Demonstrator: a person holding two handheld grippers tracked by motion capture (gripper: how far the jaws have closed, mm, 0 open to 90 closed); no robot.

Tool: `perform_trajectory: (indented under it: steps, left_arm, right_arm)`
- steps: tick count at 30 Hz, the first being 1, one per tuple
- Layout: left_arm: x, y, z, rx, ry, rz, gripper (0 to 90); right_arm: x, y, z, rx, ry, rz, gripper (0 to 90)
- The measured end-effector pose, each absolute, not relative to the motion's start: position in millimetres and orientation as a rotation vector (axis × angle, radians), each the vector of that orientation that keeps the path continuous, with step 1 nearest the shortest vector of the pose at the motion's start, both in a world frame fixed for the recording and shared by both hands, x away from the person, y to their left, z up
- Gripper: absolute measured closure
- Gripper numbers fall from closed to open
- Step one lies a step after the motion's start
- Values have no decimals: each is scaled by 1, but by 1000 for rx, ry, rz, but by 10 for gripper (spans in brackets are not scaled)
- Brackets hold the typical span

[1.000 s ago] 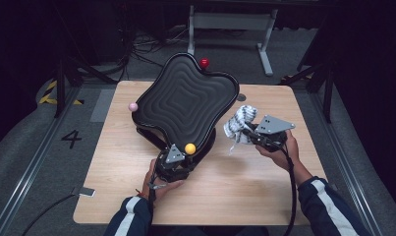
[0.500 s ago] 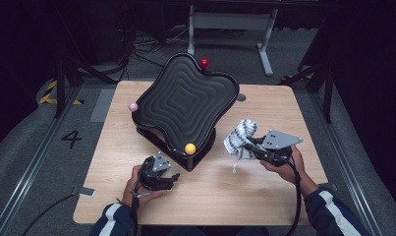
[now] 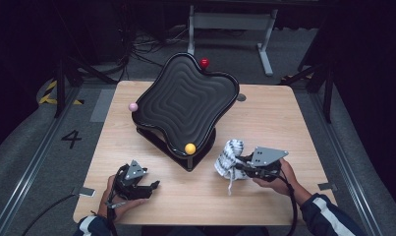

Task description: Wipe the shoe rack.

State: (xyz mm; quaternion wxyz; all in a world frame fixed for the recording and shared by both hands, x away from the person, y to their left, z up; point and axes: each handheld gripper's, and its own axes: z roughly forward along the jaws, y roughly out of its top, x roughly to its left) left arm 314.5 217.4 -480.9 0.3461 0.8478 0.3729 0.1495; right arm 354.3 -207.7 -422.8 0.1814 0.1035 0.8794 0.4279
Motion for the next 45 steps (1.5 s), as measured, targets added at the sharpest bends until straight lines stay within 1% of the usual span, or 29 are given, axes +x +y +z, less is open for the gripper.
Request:
perform_trajectory:
  steps: [5, 9, 10, 11, 14, 17, 23, 27, 32, 33, 45]
  left_arm:
    - [314, 226, -481, 2193, 1012, 406, 267]
    - [314, 227, -481, 2183, 1035, 414, 249]
    - [315, 227, -481, 2184, 1024, 419, 248]
    - [315, 227, -481, 2184, 1024, 419, 248]
    - [315, 227, -481, 2183, 1032, 418, 246]
    - [315, 227, -481, 2184, 1032, 426, 243]
    - [315, 226, -482, 2171, 1048, 424, 241]
    - [315, 225, -481, 2176, 1067, 423, 218]
    - [315, 225, -481, 2174, 1068, 424, 218]
    - [315, 225, -481, 2175, 1067, 424, 218]
    - [315, 225, -481, 2177, 1070, 425, 218]
  right_arm:
    - [342, -191, -439, 195, 2581, 1171, 765]
    - [333, -181, -450, 140, 2654, 1135, 754]
    - [330, -178, -453, 125, 2678, 1135, 735]
    - [330, -178, -453, 125, 2678, 1135, 735]
    - [327, -175, -459, 99, 2718, 1121, 679]
    - [326, -170, -468, 100, 2744, 1097, 596]
    - [328, -170, -472, 135, 2741, 1103, 497]
    - [330, -170, -468, 147, 2731, 1094, 435]
    - [331, -174, -463, 167, 2717, 1114, 407]
    - [331, -177, -460, 183, 2699, 1134, 381]
    - [338, -195, -441, 254, 2568, 1165, 366]
